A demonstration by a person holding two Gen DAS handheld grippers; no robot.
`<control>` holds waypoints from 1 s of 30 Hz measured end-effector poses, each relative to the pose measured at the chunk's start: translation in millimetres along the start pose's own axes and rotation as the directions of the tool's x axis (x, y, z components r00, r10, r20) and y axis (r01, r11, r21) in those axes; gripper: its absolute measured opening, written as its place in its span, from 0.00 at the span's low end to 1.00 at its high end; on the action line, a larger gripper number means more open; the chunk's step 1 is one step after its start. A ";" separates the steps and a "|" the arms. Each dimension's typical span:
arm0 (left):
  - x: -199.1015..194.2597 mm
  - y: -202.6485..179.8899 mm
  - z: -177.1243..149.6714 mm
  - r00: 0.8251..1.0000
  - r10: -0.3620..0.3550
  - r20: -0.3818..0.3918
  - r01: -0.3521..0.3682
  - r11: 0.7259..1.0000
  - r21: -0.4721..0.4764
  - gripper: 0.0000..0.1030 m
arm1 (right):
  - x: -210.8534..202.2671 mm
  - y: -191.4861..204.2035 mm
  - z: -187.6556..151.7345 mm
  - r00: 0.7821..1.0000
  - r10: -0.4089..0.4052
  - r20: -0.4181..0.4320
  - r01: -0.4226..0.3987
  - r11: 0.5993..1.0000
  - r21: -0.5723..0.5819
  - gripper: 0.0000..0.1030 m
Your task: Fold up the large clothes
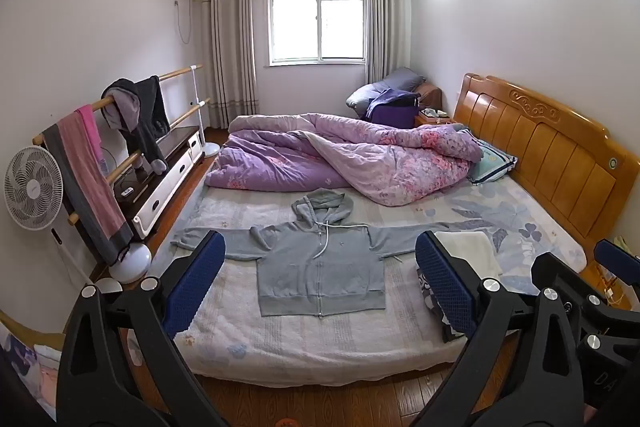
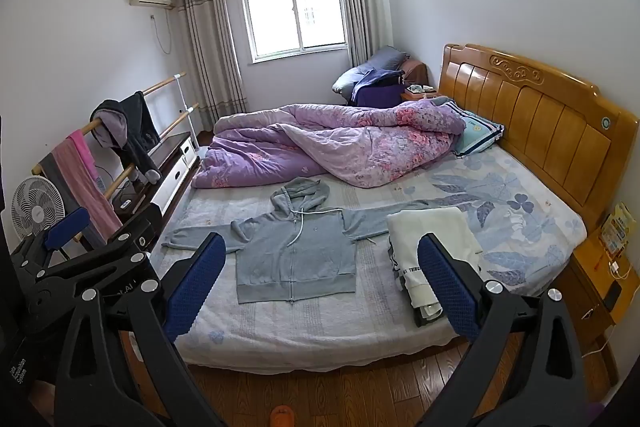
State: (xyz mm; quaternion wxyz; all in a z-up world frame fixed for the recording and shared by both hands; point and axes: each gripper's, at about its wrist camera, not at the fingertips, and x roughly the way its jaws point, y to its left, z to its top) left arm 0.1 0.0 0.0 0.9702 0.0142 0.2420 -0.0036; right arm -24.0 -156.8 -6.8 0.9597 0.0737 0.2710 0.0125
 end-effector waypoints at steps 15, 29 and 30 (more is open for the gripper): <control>-0.7 0.2 -0.1 1.000 -0.002 0.000 0.002 1.000 -0.002 0.93 | 0.0 0.2 0.6 1.000 -0.002 -0.006 0.002 1.000 0.000 0.91; 0.1 0.0 0.1 1.000 0.000 -0.002 0.000 1.000 0.000 0.93 | -0.2 -0.1 1.0 1.000 -0.001 -0.006 0.001 1.000 0.002 0.91; 0.2 0.0 0.1 1.000 -0.001 -0.003 0.001 1.000 -0.001 0.93 | -0.4 -0.4 1.1 1.000 0.000 -0.007 0.000 1.000 0.003 0.91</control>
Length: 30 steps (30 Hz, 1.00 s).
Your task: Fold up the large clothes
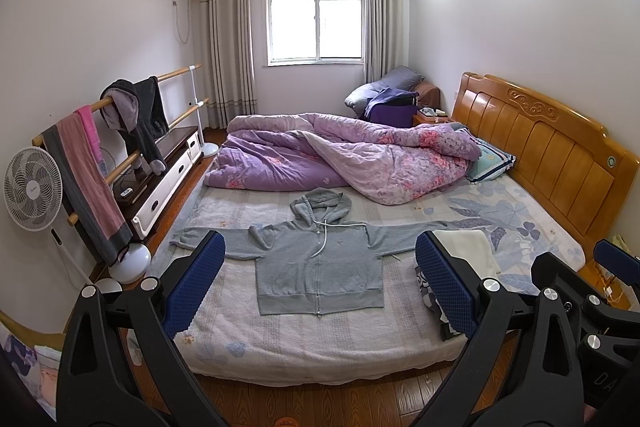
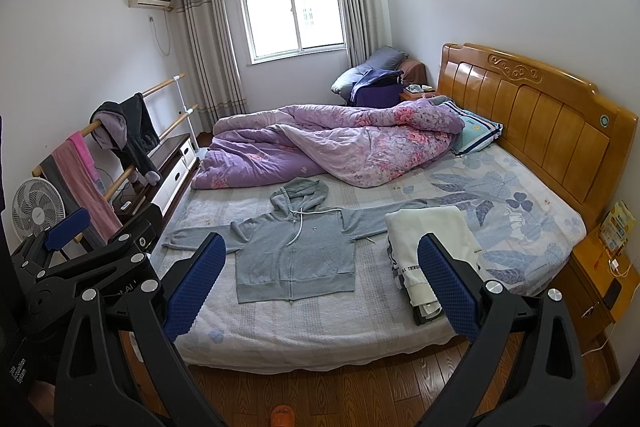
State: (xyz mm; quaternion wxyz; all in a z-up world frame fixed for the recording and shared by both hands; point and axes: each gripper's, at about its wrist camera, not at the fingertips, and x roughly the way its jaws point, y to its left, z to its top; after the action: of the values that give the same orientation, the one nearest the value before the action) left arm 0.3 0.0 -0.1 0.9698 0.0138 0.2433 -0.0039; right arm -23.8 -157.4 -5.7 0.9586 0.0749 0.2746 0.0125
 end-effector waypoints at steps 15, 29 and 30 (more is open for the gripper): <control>0.1 -0.2 0.0 1.000 0.002 0.002 -0.002 1.000 0.001 0.93 | -1.4 -1.5 1.4 1.000 0.001 0.003 -0.001 1.000 -0.001 0.91; -0.2 -0.1 0.0 1.000 0.001 0.004 -0.001 1.000 0.002 0.93 | -1.6 -1.7 2.0 1.000 0.001 0.006 -0.001 1.000 0.000 0.91; -0.2 0.0 0.0 1.000 0.002 0.004 -0.002 1.000 0.002 0.93 | -1.3 -1.7 1.9 1.000 0.002 0.007 -0.002 1.000 0.000 0.91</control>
State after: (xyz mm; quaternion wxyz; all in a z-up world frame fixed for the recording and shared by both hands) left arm 0.1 0.1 0.0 0.9703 0.0150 0.2415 -0.0033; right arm -23.8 -159.5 -3.7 0.9595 0.0751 0.2711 0.0130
